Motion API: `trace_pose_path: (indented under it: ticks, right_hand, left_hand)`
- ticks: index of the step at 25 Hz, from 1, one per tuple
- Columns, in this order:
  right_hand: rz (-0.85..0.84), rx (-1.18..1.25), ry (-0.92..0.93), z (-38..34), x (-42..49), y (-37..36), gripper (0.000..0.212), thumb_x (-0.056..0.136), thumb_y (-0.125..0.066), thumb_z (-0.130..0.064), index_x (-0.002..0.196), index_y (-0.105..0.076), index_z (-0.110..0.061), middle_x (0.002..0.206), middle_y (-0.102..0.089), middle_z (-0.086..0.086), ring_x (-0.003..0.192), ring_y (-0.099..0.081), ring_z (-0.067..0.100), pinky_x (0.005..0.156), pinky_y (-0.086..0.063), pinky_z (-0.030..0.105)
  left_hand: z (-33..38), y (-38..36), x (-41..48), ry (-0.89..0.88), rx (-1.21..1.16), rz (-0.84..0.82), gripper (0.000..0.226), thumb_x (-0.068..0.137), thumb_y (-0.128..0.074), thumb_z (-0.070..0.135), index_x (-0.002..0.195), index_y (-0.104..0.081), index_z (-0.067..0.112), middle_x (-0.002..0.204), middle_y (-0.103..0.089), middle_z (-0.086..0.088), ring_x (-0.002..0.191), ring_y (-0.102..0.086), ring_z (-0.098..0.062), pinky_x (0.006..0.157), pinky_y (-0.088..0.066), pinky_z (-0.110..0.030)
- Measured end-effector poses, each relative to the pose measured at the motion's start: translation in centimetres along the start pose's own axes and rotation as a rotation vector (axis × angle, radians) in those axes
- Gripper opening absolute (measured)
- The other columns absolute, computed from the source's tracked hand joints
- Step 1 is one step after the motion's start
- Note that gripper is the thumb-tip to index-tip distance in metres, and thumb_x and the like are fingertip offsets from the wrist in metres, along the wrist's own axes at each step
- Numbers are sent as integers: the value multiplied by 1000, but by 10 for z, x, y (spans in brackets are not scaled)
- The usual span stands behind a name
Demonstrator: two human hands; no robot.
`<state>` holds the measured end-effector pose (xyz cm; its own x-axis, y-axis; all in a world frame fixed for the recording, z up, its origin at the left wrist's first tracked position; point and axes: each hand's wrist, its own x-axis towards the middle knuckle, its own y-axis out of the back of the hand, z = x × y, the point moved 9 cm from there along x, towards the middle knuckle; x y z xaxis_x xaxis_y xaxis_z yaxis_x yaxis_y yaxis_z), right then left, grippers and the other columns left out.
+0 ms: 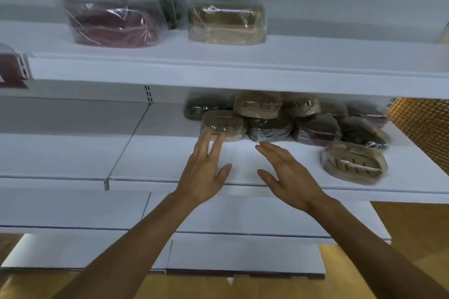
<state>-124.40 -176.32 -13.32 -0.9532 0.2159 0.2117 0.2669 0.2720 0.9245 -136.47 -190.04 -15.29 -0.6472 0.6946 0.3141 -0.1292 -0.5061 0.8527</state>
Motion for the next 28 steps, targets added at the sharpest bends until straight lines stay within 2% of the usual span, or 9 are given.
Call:
trace_pose_path:
  ticks: [4, 7, 11, 13, 17, 21, 25, 28]
  right_hand:
    - [-92, 74, -46, 10, 16, -41, 66, 100, -49, -40, 156, -18, -25, 163, -15, -5, 148, -13, 12, 116, -17, 24]
    - [-117, 118, -87, 17, 31, -60, 70, 100, -50, -39, 156, -14, -24, 164, -11, -4, 149, -10, 14, 119, -16, 27]
    - [-85, 179, -142, 31, 56, -71, 75, 98, -51, -43, 157, -8, -23, 164, -8, -2, 149, -10, 16, 117, -15, 26]
    - [-46, 194, -159, 31, 70, -76, 79, 97, -54, -42, 156, -6, -22, 163, -11, 1, 148, -12, 19, 117, -18, 30]
    - [27, 148, -154, 27, 84, -80, 83, 96, -53, -40, 156, 2, -24, 161, -20, 2, 146, -15, 19, 116, -26, 34]
    - [-2, 183, -220, 31, 88, -83, 92, 93, -56, -42, 155, 10, -26, 159, -20, 5, 145, -18, 20, 114, -27, 34]
    - [-6, 283, -296, 44, 95, -87, 104, 85, -65, -43, 155, 10, -29, 157, -22, 5, 144, -22, 21, 117, -27, 34]
    - [-45, 367, -311, 52, 95, -89, 106, 83, -70, -43, 156, 7, -31, 155, -21, 2, 142, -28, 20, 116, -31, 40]
  left_hand:
    - [-27, -30, 16, 160, -93, -61, 81, 95, -59, 41, 158, -9, 28, 165, 7, -2, 152, -7, -26, 113, -35, -39]
    - [-40, -42, 25, 206, -110, -59, 89, 92, -62, 47, 158, -4, 29, 165, 12, -4, 152, -4, -28, 117, -27, -37]
    - [-56, -46, 41, 250, -220, -81, 111, 79, -75, 54, 156, 5, 38, 163, 22, 4, 152, 8, -18, 118, -17, -32]
    - [-63, -47, 48, 255, -276, -73, 118, 75, -79, 53, 155, 7, 42, 163, 20, 1, 152, 6, -16, 117, -16, -29]
    - [-78, -51, 63, 296, -266, -7, 118, 73, -79, 57, 154, 6, 45, 166, 7, -6, 152, -5, -24, 121, -21, -42]
    - [-85, -50, 73, 276, -227, 62, 105, 74, -77, 57, 153, -8, 49, 160, -23, 1, 139, -39, -28, 113, -36, -47]
    - [-86, -42, 65, 306, -390, 137, 88, 74, -83, 41, 146, -31, 45, 140, -35, 3, 126, -49, -19, 104, -45, -32]
    - [-84, -36, 59, 299, -411, 125, 98, 71, -85, 42, 150, -28, 39, 128, -35, 5, 121, -49, -14, 103, -45, -27]
